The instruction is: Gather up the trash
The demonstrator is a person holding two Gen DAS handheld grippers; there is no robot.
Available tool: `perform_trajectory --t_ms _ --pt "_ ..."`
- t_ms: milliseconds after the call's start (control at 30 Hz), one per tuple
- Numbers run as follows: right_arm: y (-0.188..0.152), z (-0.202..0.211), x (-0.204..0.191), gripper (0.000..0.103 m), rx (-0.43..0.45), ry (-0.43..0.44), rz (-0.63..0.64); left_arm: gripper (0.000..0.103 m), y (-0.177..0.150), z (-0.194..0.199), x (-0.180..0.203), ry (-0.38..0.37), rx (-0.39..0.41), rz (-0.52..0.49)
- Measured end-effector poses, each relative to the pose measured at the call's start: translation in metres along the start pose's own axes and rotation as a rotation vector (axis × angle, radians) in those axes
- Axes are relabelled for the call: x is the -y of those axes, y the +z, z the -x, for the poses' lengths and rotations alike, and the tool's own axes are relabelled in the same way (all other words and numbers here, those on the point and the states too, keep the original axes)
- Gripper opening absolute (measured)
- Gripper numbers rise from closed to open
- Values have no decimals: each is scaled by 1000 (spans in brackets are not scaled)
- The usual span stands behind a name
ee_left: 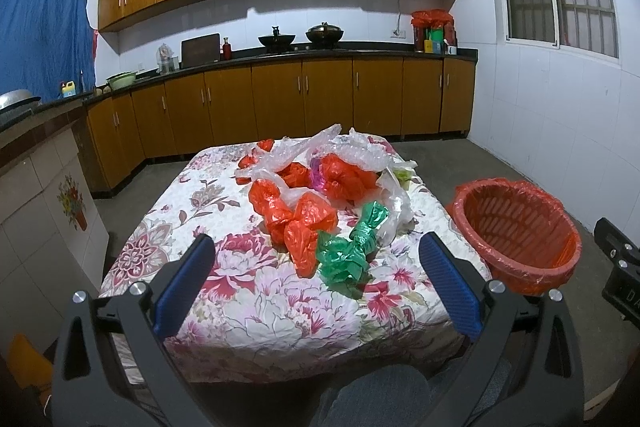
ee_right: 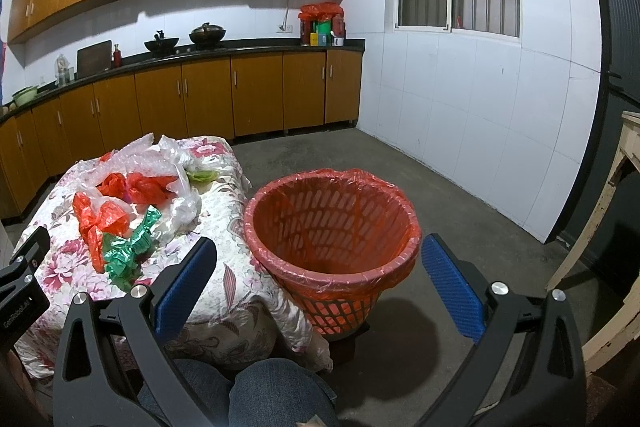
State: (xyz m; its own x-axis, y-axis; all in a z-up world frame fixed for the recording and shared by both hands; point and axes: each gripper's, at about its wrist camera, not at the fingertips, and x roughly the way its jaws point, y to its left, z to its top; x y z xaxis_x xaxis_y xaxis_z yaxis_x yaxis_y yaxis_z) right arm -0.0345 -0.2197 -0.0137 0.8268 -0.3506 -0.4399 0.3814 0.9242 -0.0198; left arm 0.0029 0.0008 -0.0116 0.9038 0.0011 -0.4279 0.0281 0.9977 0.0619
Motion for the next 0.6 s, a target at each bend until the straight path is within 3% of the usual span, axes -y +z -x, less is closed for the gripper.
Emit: perform_trajectory --t_ms 300,600 --pt "0 -8 0 101 -10 17 -1 99 0 -10 -4 12 -29 9" --pt "6 -33 -30 101 -62 118 27 99 0 -40 -35 76 -88 53"
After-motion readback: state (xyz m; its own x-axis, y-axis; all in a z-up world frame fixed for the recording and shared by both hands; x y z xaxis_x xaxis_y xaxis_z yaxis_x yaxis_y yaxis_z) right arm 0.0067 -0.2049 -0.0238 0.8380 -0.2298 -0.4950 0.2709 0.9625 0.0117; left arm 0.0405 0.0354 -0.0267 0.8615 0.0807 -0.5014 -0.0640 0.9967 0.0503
